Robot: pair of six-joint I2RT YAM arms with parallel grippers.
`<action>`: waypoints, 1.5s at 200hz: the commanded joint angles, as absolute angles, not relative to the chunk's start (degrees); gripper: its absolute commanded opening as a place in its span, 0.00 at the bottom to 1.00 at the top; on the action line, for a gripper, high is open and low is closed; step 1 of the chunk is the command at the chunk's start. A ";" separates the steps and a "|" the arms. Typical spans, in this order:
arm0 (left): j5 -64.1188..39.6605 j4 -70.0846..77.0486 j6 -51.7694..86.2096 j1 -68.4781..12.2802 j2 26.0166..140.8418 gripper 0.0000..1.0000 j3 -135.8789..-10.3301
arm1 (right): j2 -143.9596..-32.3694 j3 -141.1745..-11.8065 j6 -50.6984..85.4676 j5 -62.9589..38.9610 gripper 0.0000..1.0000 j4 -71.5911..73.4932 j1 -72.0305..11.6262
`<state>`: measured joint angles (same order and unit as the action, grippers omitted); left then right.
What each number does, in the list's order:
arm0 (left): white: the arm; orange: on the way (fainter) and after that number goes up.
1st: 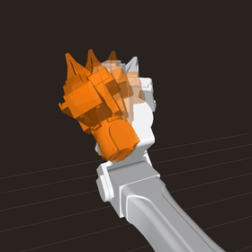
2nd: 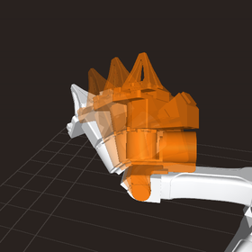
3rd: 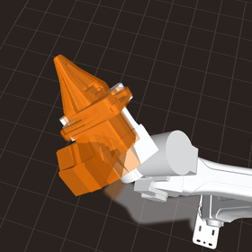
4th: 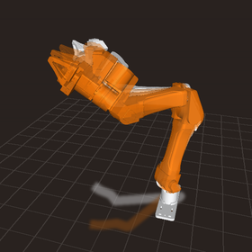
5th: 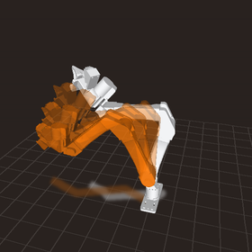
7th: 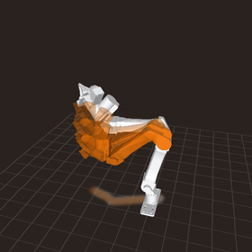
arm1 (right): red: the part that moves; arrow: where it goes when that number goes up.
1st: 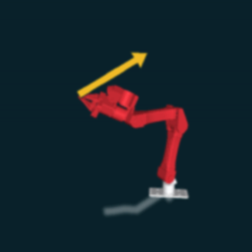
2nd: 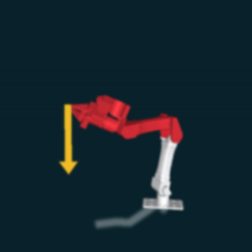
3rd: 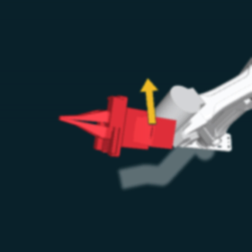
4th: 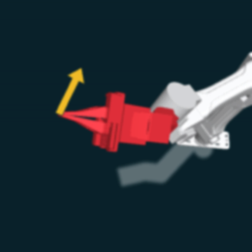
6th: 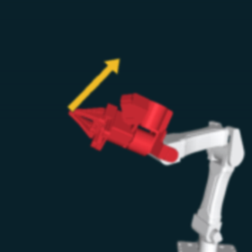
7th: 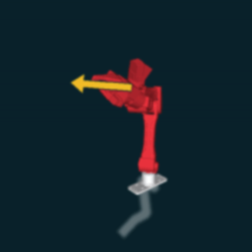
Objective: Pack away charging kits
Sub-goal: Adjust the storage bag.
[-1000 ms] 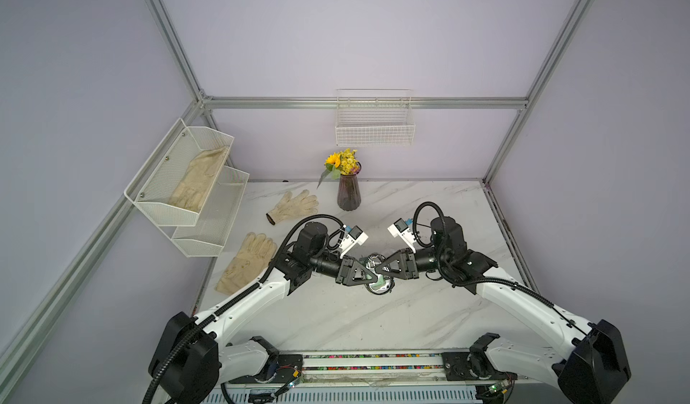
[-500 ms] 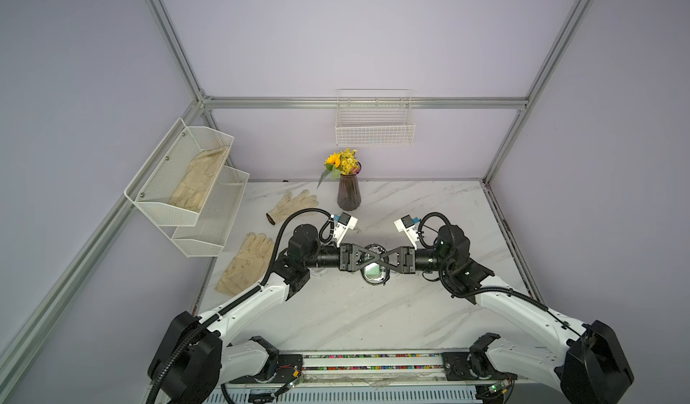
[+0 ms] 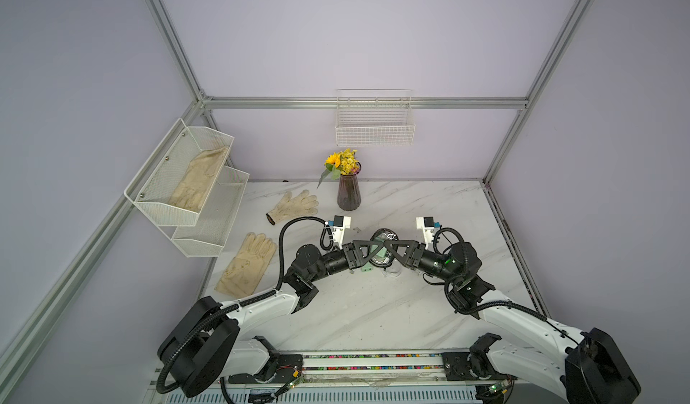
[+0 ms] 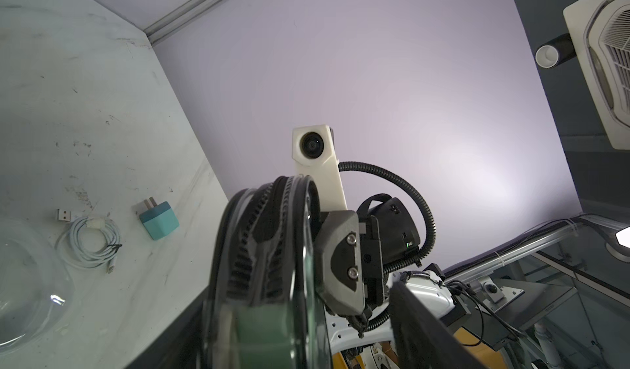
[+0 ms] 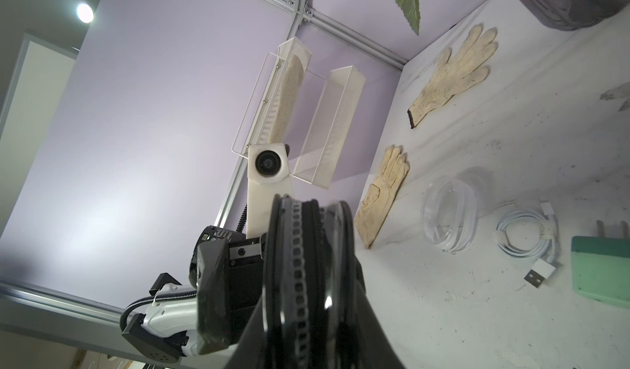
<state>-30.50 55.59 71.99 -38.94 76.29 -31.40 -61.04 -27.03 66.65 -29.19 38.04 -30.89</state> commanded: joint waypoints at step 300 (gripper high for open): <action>-21.94 39.82 75.20 -34.30 70.48 0.19 -35.09 | -49.84 -40.43 45.89 -27.20 0.52 2.00 -30.73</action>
